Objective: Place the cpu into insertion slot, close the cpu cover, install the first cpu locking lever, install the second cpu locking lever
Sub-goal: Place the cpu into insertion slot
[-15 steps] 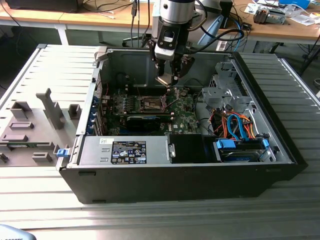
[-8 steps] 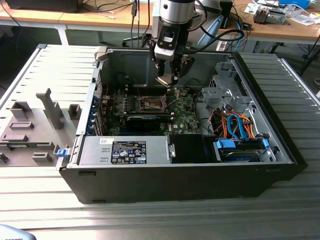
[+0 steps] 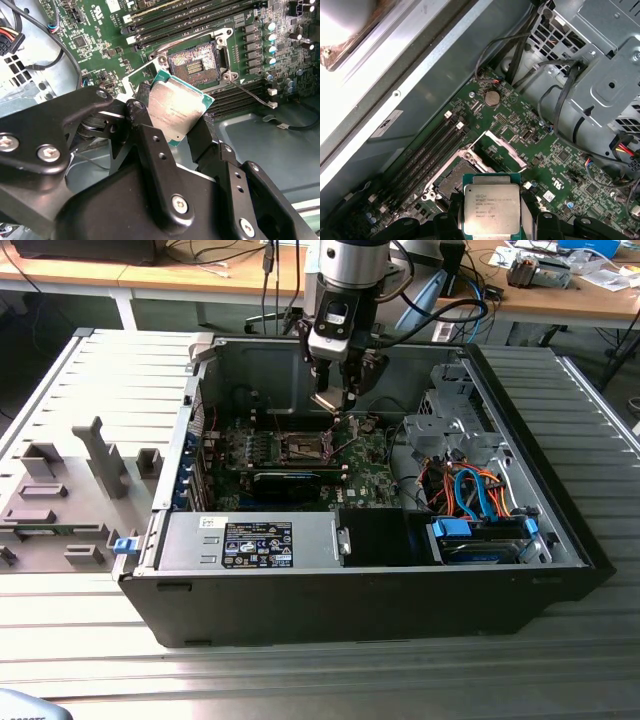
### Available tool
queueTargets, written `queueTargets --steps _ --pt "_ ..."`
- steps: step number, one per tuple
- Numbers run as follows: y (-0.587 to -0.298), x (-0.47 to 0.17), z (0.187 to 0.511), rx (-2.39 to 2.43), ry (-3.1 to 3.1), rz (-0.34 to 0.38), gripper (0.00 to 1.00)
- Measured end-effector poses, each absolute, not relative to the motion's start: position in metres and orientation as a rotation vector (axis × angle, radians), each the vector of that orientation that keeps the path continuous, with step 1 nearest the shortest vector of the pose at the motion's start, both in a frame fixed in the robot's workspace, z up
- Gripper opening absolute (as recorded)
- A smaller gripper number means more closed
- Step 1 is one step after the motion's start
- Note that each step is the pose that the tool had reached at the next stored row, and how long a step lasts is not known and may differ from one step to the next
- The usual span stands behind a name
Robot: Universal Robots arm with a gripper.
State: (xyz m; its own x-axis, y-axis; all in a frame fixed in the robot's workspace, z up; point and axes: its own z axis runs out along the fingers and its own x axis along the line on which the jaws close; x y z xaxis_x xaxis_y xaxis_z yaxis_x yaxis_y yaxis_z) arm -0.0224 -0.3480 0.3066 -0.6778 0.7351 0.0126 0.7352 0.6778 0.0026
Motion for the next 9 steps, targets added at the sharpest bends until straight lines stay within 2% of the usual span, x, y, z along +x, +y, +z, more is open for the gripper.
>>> queueTargets --steps 9 --pt "-0.3481 -0.0225 0.3062 -1.268 -2.863 -0.012 0.55"
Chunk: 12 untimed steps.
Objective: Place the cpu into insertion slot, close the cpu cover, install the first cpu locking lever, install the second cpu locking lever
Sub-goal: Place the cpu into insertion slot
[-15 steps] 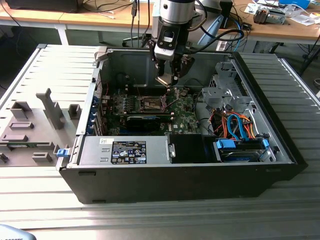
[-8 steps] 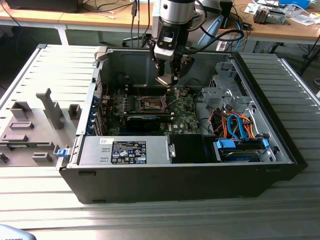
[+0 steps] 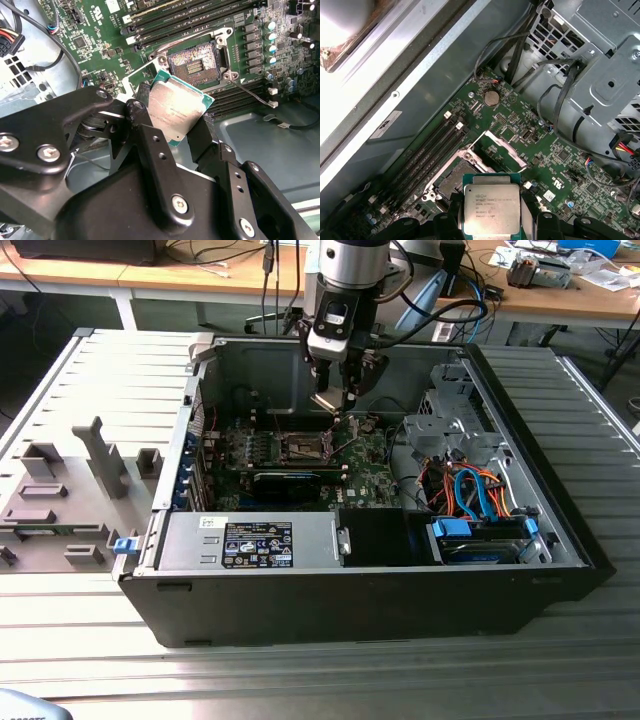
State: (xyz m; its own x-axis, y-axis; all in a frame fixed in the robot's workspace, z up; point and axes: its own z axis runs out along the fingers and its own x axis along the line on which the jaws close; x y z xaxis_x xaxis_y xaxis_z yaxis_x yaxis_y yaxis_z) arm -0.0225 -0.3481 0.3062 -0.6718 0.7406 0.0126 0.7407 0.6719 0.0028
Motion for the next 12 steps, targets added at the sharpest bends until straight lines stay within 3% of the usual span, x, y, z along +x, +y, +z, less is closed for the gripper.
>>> queueTargets --steps 12 --pt "-0.3481 -0.0224 0.3057 -1.284 -2.856 -0.012 0.55"
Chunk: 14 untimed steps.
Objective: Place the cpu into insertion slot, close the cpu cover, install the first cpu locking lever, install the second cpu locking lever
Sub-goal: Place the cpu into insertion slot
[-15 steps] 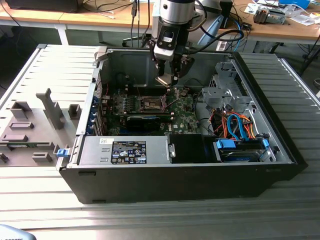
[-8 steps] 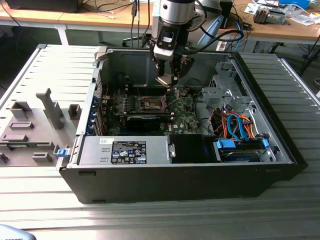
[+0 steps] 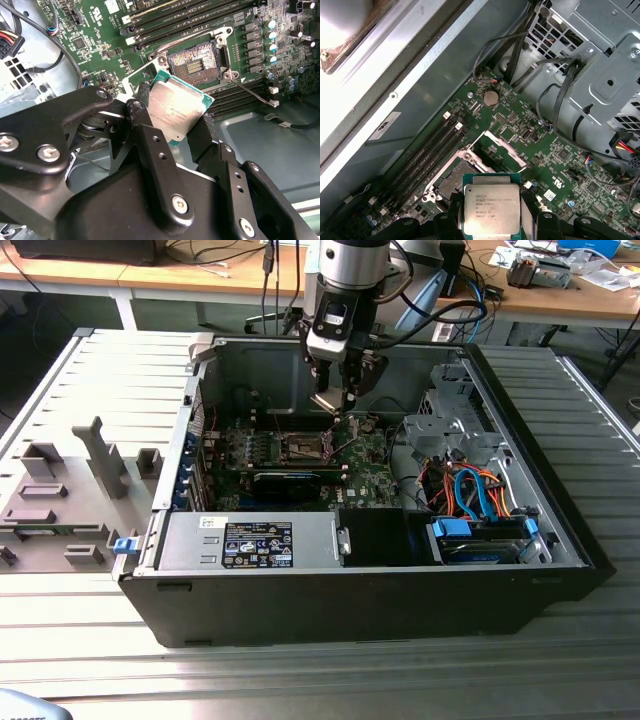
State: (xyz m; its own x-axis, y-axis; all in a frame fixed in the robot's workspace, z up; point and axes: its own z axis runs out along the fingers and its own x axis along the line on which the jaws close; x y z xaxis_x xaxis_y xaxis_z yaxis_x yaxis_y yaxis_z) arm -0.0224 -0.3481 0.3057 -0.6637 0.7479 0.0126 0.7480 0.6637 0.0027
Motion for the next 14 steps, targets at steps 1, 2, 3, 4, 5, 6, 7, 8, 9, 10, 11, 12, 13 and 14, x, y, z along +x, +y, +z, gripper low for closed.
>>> queueTargets --steps 1,2,3,4,5,6,7,8,9,10,11,12,13,14 --pt "-0.348 -0.0225 0.3056 -1.286 -2.855 -0.012 0.55" --pt "-0.3481 -0.0224 0.3056 -1.287 -2.854 -0.012 0.55" --pt "-0.3481 -0.0225 0.3055 -1.289 -2.854 -0.012 0.55" --pt "-0.348 -0.0225 0.3055 -1.289 -2.853 -0.012 0.55" --pt "-0.3481 -0.0224 0.3055 -1.29 -2.853 -0.012 0.55" --pt "-0.3481 -0.0225 0.3054 -1.291 -2.853 -0.012 0.55" --pt "-0.348 -0.0225 0.3054 -1.293 -2.852 -0.012 0.55" --pt "-0.348 -0.0225 0.3053 -1.293 -2.852 -0.012 0.55" --pt "-0.348 -0.0225 0.3053 -1.295 -2.851 -0.012 0.55" --pt "-0.3481 -0.0225 0.3052 -1.296 -2.851 -0.012 0.55" --pt "-0.348 -0.0225 0.3052 -1.297 -2.85 -0.012 0.55" --pt "-0.3481 -0.0225 0.3051 -1.298 -2.849 -0.012 0.55" --pt "-0.3481 -0.0225 0.3051 -1.299 -2.849 -0.012 0.55" --pt "-0.348 -0.0225 0.305 -1.3 -2.849 -0.012 0.55"
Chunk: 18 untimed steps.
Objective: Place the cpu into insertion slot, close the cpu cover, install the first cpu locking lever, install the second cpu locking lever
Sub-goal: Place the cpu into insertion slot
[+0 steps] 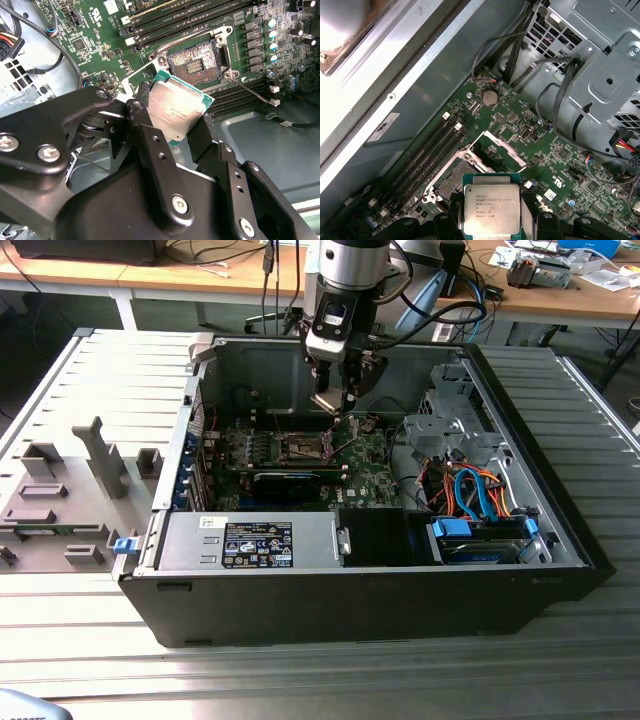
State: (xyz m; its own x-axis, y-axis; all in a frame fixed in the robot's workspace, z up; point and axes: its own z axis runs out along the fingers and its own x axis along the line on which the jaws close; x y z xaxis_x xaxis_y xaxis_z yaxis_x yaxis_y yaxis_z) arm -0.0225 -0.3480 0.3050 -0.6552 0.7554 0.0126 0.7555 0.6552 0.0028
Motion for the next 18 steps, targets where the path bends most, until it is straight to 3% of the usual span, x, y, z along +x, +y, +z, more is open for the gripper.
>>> queueTargets --steps 18 --pt "-0.3481 -0.0225 0.3041 -1.32 -2.839 -0.012 0.55"
